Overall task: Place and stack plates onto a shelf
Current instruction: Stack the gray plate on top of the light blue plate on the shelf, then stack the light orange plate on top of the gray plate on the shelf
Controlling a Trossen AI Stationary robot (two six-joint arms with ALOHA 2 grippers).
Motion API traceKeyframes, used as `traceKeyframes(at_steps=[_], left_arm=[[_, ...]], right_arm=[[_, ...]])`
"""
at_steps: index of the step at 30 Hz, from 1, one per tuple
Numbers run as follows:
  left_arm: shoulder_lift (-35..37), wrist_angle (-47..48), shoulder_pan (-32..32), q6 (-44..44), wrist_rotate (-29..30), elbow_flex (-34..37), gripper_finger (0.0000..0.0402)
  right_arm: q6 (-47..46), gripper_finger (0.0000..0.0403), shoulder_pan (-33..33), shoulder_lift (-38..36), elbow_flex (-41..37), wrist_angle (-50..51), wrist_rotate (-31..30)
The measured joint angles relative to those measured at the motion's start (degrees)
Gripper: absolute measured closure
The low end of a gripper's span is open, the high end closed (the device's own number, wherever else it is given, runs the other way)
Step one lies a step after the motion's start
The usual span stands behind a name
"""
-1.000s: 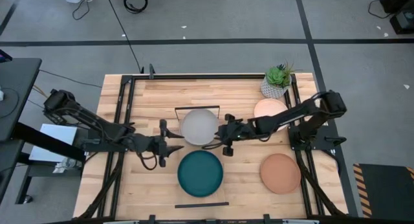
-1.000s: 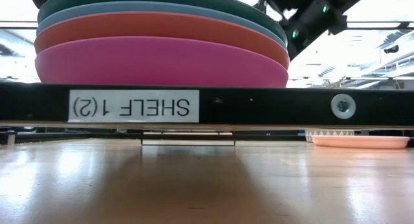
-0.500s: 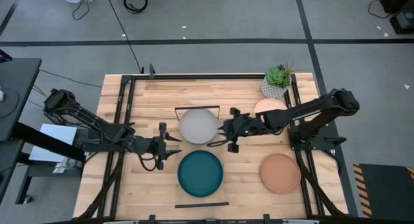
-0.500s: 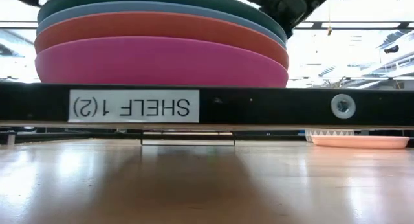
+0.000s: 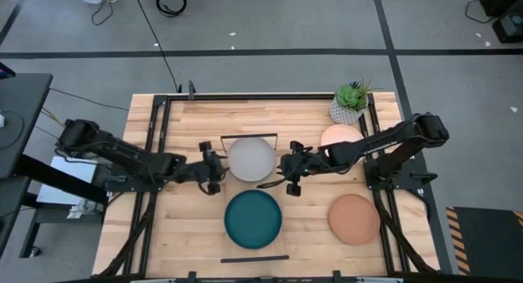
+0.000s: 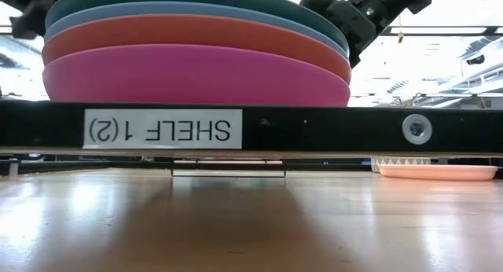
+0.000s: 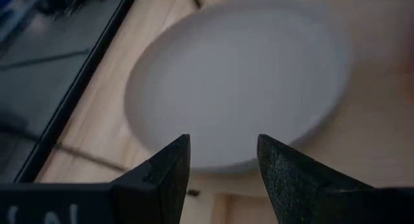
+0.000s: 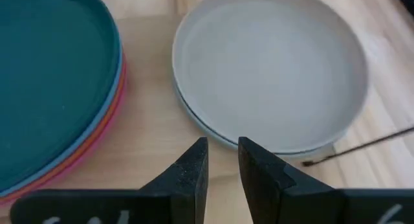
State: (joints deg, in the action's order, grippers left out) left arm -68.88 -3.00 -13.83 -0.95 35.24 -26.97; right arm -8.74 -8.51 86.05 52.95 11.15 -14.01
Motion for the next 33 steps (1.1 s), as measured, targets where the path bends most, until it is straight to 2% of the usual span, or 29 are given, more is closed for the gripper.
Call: traceKeyframes(at_steps=[4,11,18,24,28,33], left_arm=[[-2.17,0.02,2.88,0.4,-2.39,0.16,0.0214],[-0.44,-0.94,0.61,-3.05,-3.74,-3.51,0.0214],[-0.09,0.77,-2.54,2.05,-4.05,-3.37,0.0214],[-0.09,1.23,-4.51,5.14,-4.07,-3.36,0.0214],[-0.09,1.17,-4.83,4.85,-4.13,-3.38,0.0214],[-0.09,1.11,-4.78,4.88,-3.99,-3.36,0.0214]], right_arm=[[-0.02,0.0312,-0.09,0.22,-0.01,0.49,0.82],[-1.59,0.0312,-0.15,-3.0,0.0,7.25,0.0],[-4.21,0.0312,0.8,-4.73,-0.36,24.68,-5.76],[-16.12,0.0308,2.86,-4.62,-3.71,34.72,-8.07],[-21.67,0.029,5.49,-4.62,-4.96,41.02,-9.92],[-25.23,0.0254,9.29,-4.64,-7.09,42.68,-6.96]])
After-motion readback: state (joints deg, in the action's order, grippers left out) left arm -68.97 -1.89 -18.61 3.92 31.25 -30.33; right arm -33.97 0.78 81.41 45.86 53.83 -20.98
